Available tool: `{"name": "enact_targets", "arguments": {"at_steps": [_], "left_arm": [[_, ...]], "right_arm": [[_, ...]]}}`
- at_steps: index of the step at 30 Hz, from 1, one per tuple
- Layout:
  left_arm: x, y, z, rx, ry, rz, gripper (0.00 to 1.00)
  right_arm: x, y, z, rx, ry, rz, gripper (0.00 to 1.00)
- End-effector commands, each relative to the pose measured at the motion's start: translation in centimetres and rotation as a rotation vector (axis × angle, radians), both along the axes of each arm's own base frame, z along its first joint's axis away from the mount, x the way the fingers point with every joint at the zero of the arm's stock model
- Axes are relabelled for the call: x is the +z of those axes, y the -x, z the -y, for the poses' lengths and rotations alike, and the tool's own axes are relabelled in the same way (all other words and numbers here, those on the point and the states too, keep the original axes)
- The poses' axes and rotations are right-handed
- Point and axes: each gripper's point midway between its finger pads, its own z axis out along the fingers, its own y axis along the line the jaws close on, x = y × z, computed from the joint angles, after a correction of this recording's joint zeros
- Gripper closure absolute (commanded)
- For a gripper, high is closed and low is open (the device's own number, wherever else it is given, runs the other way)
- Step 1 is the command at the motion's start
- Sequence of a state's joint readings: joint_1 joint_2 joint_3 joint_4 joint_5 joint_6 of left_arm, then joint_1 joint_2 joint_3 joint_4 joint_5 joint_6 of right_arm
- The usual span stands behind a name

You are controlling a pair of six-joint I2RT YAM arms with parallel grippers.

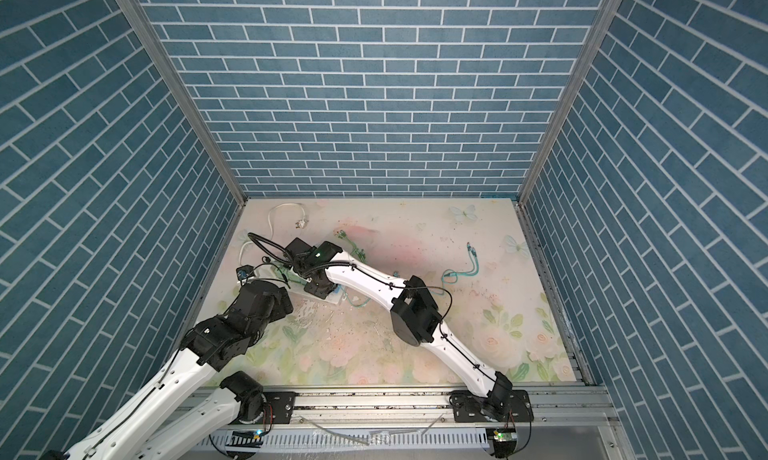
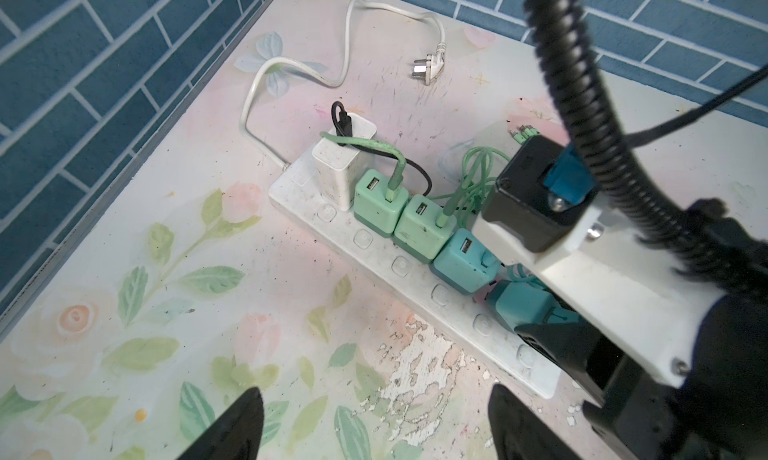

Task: Insert the plug
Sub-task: 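Push the teal charger down into the strip socket with the right gripper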

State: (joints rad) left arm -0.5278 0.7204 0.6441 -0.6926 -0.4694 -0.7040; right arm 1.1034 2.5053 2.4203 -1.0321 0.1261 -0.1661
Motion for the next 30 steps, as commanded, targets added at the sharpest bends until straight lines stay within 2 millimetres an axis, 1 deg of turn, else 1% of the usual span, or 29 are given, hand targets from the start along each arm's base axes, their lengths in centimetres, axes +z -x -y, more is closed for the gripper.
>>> {"name": "enact_targets", "arguments": {"at_steps": [1,3,5,11,12,13,19,24,27,30], "left_arm": [[-0.7,0.4,-0.4,0.013,-0.014,-0.03,0.14],[-0.7,0.3,-0.4,0.013,-0.016,-0.033,0.14],[-0.6,0.2,-0.3,0.014,-0.016,-0.034,0.14],[-0.8,0.0,-0.2,0.013,-0.019,-0.045,0.14],[-0.8,0.0,-0.1,0.011,-0.02,-0.048,0.15],[-0.8,0.0,-0.1,0.012,-0.019,-0.048,0.15],[-0.9,-0.1,0.0,0.011,-0.018,-0.052,0.15],[-1.0,-0.1,0.1,0.01,-0.019,-0.057,0.15],[-1.0,-0.2,0.1,0.009,-0.019,-0.057,0.15],[-1.1,-0.3,0.3,0.006,-0.015,-0.059,0.15]], "right_arm": [[-5.8,1.2,1.2,0.03,0.074,-0.109,0.76],[-5.6,1.4,1.3,0.037,0.064,-0.126,0.75],[-5.5,1.7,1.4,0.047,0.06,-0.147,0.69],[-5.4,1.8,1.2,0.056,0.037,-0.157,0.67],[-5.2,1.9,1.1,0.058,0.028,-0.158,0.6],[-5.1,1.8,1.0,0.058,0.024,-0.153,0.58],[-3.9,1.1,1.1,0.045,-0.003,-0.125,0.57],[-2.4,1.1,1.1,0.038,-0.046,-0.121,0.57],[-1.8,1.1,1.5,0.036,-0.051,-0.119,0.57],[-1.1,1.4,1.4,0.044,-0.08,-0.121,0.57]]}}
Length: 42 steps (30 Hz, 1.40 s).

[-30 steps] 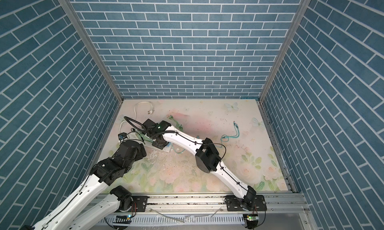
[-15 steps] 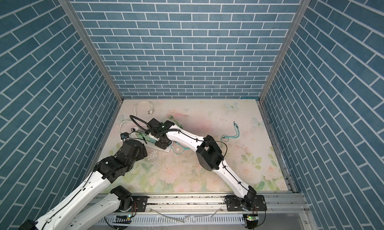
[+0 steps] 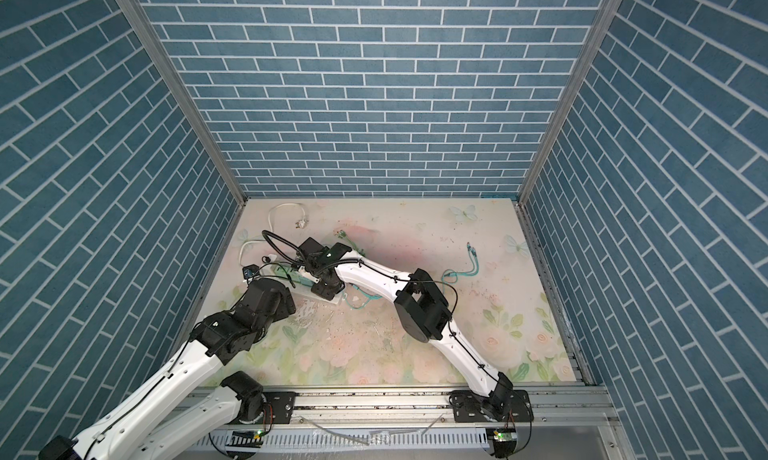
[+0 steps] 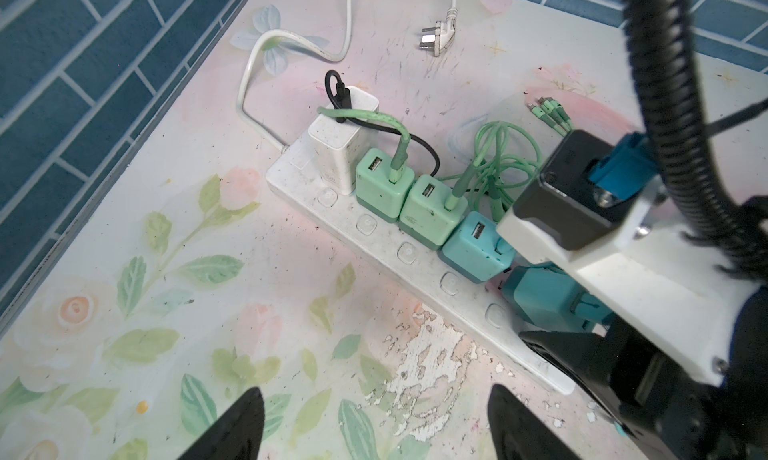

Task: Insert the plug

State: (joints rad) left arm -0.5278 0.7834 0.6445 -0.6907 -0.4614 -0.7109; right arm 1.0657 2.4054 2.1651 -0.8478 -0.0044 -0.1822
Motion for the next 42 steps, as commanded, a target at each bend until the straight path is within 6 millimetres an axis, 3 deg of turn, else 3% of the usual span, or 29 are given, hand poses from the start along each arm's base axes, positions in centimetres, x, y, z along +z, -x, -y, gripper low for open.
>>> {"name": "enact_targets", "arguments": {"at_steps": [1,22,26,32,42], "left_arm": [[0.2,-0.1,0.0,0.006,0.006,-0.005,0.15],[-0.3,-0.3,0.2,0.003,0.004,-0.019,0.15],[-0.2,-0.2,0.2,0.003,0.005,-0.018,0.15],[-0.3,-0.2,0.2,0.003,0.009,-0.017,0.15],[-0.4,-0.2,0.3,0.002,0.014,-0.021,0.16]], "right_arm": [[0.8,1.0,0.8,0.022,-0.011,-0.033,0.57],[3.0,0.8,-0.2,0.023,-0.085,-0.024,0.62],[3.1,0.4,-0.3,0.013,-0.094,-0.03,0.7],[3.3,0.0,-0.6,0.01,-0.101,-0.041,0.92],[2.9,0.3,-2.0,0.006,-0.082,-0.085,1.0]]}}
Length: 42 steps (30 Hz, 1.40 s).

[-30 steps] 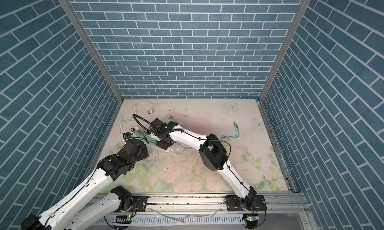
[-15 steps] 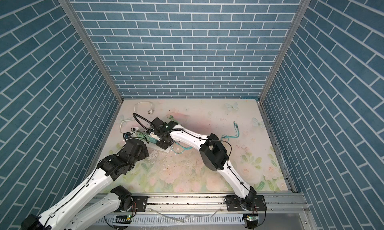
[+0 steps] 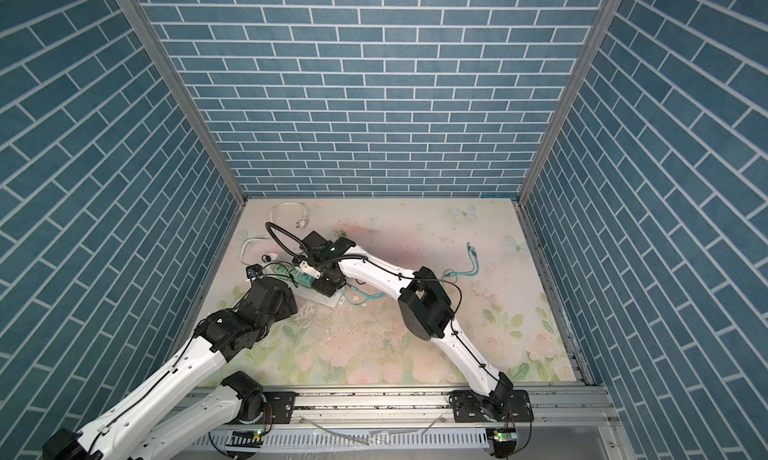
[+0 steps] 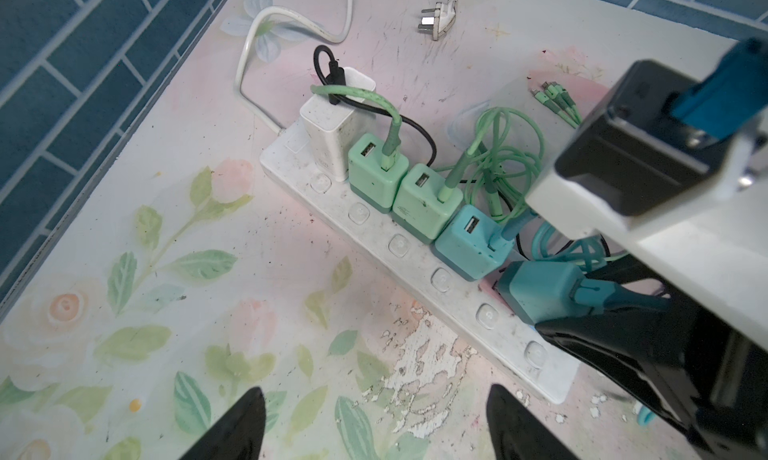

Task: Insert the plug

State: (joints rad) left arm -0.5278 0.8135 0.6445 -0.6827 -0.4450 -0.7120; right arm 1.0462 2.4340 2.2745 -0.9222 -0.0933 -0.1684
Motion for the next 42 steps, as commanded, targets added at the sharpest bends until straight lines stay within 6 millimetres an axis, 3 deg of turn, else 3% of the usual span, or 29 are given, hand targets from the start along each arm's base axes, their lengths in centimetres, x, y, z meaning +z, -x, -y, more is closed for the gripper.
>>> {"name": "enact_targets", "arguments": {"at_steps": [1,10,18,27,32,37,42], "left_arm": [[0.3,-0.1,0.0,0.01,0.016,0.006,0.16],[-0.1,0.1,0.2,0.001,0.029,0.003,0.16],[-0.2,0.6,-0.2,0.014,0.027,-0.006,0.16],[-0.9,1.1,-0.6,0.039,0.027,-0.033,0.18],[-0.4,1.4,-2.3,0.137,-0.027,-0.03,0.18],[1.4,-1.6,-3.4,0.171,-0.031,-0.014,0.19],[2.9,-5.8,-6.3,0.24,0.067,0.004,0.23]], "right_arm": [[1.1,0.3,-1.4,0.001,-0.024,-0.016,1.0],[-2.0,1.5,-1.6,0.028,0.07,-0.054,1.0],[-4.3,1.7,-0.1,0.051,0.173,-0.05,1.0],[-4.4,2.4,2.7,0.04,0.287,-0.062,1.0],[-4.1,2.3,3.2,0.039,0.305,-0.049,1.0],[-3.8,2.2,2.7,0.038,0.283,-0.045,1.0],[-3.5,2.1,2.4,0.033,0.245,-0.058,1.0]]}}
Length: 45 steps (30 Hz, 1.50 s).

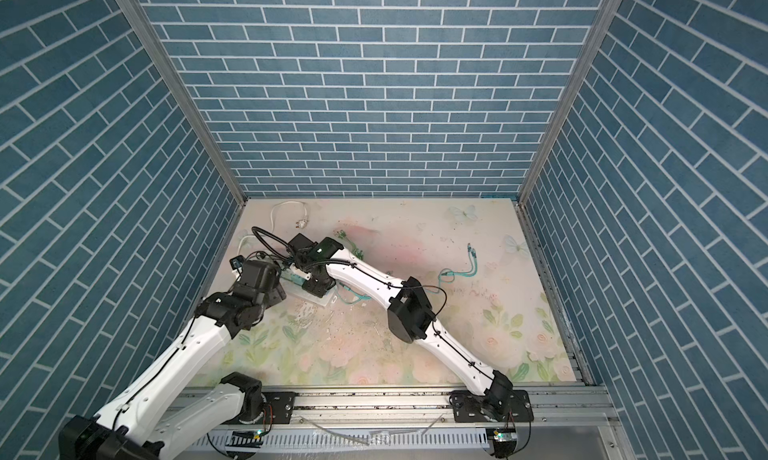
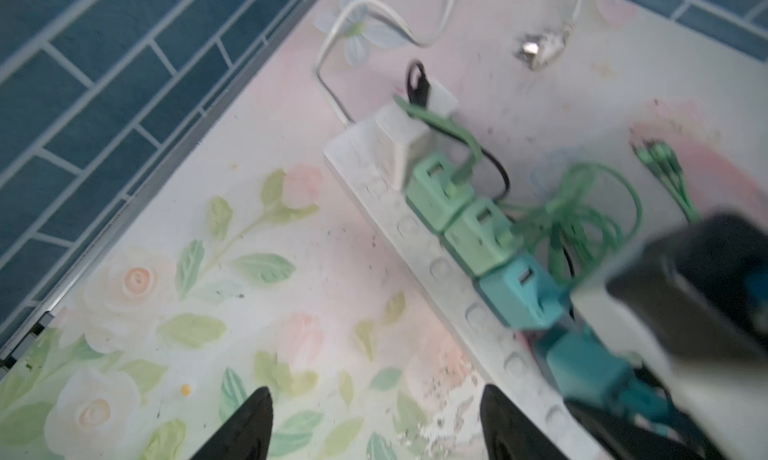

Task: Insert the plug

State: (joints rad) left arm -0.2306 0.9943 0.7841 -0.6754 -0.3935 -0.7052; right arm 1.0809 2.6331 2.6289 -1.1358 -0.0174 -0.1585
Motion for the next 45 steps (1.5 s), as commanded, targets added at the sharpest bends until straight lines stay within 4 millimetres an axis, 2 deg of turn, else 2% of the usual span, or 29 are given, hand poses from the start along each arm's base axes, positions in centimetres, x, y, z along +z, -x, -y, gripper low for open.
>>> {"name": "enact_targets", "arguments": {"at_steps": [1,4,7,9,11,14,18,26,28,34,45], "left_arm": [[2.1,-3.0,-1.4,-0.005,0.054,0.067,0.24],[2.6,-5.2,-3.6,0.04,0.099,0.089,0.28],[1.8,-7.4,-5.9,0.076,0.15,0.07,0.31],[0.3,-8.9,-7.6,0.098,0.161,0.028,0.35],[-1.7,-10.2,-8.9,0.118,0.21,-0.018,0.44],[-3.8,-11.8,-10.1,0.133,0.27,-0.016,0.47],[-4.6,-13.3,-10.8,0.126,0.282,-0.027,0.47],[-8.2,-16.9,-12.8,0.132,0.257,-0.161,0.53],[-9.2,-17.0,-13.0,0.141,0.258,-0.206,0.54],[-11.2,-16.6,-12.0,0.121,0.269,-0.261,0.57],[-15.8,-15.3,-7.9,0.038,0.289,-0.416,0.64]], "right_arm": [[-2.5,1.8,3.7,0.026,0.157,-0.092,1.0],[-2.4,1.7,3.6,0.023,0.147,-0.093,1.0],[-2.2,1.5,3.4,0.022,0.132,-0.093,1.0],[-2.0,1.3,3.3,0.018,0.121,-0.091,1.0],[-2.0,1.3,3.2,0.018,0.115,-0.094,1.0],[-1.9,1.2,3.3,0.017,0.111,-0.091,1.0],[-1.7,1.1,3.4,0.014,0.099,-0.092,1.0],[-1.5,1.0,3.1,0.013,0.072,-0.098,1.0],[-1.3,0.9,2.9,0.014,0.062,-0.096,1.0],[-1.2,0.8,2.8,0.012,0.055,-0.092,1.0],[-0.7,0.3,3.0,0.005,0.047,-0.087,1.0]]}}
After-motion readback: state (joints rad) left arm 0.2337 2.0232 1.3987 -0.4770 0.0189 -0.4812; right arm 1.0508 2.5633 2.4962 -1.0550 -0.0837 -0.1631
